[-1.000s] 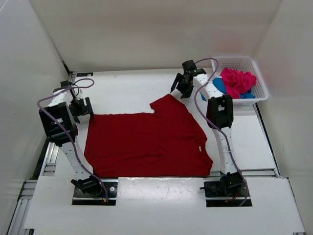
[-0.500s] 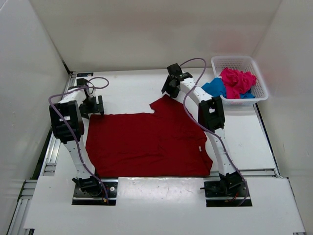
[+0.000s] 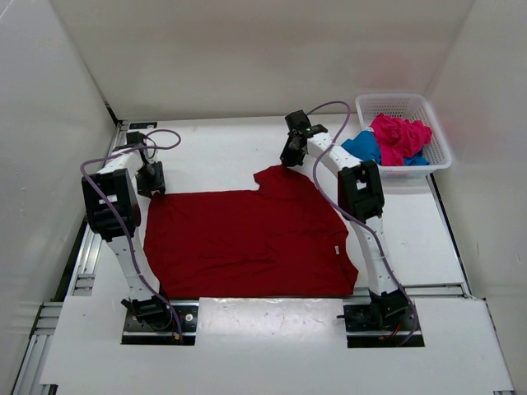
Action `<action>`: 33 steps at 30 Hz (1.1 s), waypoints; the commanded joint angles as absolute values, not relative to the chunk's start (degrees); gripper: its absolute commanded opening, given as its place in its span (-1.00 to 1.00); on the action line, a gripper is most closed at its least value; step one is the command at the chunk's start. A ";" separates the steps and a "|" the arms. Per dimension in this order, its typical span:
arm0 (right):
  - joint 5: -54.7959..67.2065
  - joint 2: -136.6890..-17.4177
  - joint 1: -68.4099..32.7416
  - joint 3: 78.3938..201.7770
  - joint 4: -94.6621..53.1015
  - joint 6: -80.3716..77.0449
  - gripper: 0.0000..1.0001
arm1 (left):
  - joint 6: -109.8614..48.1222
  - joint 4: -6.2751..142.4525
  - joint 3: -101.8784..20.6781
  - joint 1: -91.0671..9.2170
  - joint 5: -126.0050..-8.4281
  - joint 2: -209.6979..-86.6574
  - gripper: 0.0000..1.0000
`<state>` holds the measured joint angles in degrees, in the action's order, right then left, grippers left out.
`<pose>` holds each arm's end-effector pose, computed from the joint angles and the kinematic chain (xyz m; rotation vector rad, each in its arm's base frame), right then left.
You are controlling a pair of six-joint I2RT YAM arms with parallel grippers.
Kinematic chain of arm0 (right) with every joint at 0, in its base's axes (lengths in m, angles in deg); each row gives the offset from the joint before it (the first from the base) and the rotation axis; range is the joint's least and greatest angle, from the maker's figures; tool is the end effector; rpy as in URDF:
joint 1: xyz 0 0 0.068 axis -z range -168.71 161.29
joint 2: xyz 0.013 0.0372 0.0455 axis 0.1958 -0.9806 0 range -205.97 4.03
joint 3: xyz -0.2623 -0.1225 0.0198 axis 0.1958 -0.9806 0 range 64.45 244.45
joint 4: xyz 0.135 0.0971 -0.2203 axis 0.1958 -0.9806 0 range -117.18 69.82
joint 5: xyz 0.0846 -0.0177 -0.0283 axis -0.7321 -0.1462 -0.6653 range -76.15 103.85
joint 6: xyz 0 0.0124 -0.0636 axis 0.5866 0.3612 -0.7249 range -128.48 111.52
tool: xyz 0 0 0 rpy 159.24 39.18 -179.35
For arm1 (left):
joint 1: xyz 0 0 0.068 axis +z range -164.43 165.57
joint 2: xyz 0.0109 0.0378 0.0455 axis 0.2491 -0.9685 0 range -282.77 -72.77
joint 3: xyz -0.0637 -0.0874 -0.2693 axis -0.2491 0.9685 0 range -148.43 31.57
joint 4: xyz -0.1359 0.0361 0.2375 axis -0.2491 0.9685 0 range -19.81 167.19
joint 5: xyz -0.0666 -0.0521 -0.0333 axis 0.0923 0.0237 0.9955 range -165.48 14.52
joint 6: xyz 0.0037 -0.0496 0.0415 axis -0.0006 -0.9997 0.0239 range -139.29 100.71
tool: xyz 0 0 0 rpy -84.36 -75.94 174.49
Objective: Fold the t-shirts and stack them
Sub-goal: Grap the side of the flattened tshirt furthest away from the robot with both arms, then fold the other side of the tshirt into a rectangle
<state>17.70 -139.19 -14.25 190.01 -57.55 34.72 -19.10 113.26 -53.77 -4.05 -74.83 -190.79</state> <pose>0.5280 0.2486 0.1585 0.4220 2.5394 0.3863 0.4277 0.0778 0.1516 -0.2548 2.8816 0.0171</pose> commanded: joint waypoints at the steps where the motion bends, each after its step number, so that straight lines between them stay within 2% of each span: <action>1: 15.96 -135.99 -14.64 186.45 -60.36 31.08 -1.00 | -19.29 112.56 -52.19 -4.14 -72.40 -193.62 0.00; 5: 15.34 -130.72 -15.25 182.50 -59.82 27.83 -1.00 | -19.29 112.56 -51.14 -4.14 -71.17 -192.31 -0.57; 7: 15.34 -126.87 -16.48 180.39 -59.30 26.42 -1.00 | -19.29 112.56 -50.35 -4.66 -71.69 -190.55 -0.68; 12: 14.73 -115.35 -17.01 167.84 -55.61 25.10 -1.00 | -19.29 112.56 -47.10 -5.28 -74.95 -183.45 -0.68; 18: 19.11 -92.35 -19.55 141.41 -52.44 24.57 -1.00 | -19.29 112.56 -38.94 -8.61 -76.36 -170.10 -0.68; 25: 22.28 -70.88 -20.61 120.65 -52.44 28.25 -1.00 | -19.29 112.56 -30.67 -12.92 -82.15 -156.99 -0.78; 33: 25.88 -59.17 -24.82 108.76 -53.50 33.36 -1.00 | -19.29 112.56 -20.65 -13.45 -86.11 -149.07 -0.78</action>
<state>22.40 -61.49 -23.41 111.54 -53.64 30.81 -19.28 111.86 -24.46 -13.10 -82.99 -152.54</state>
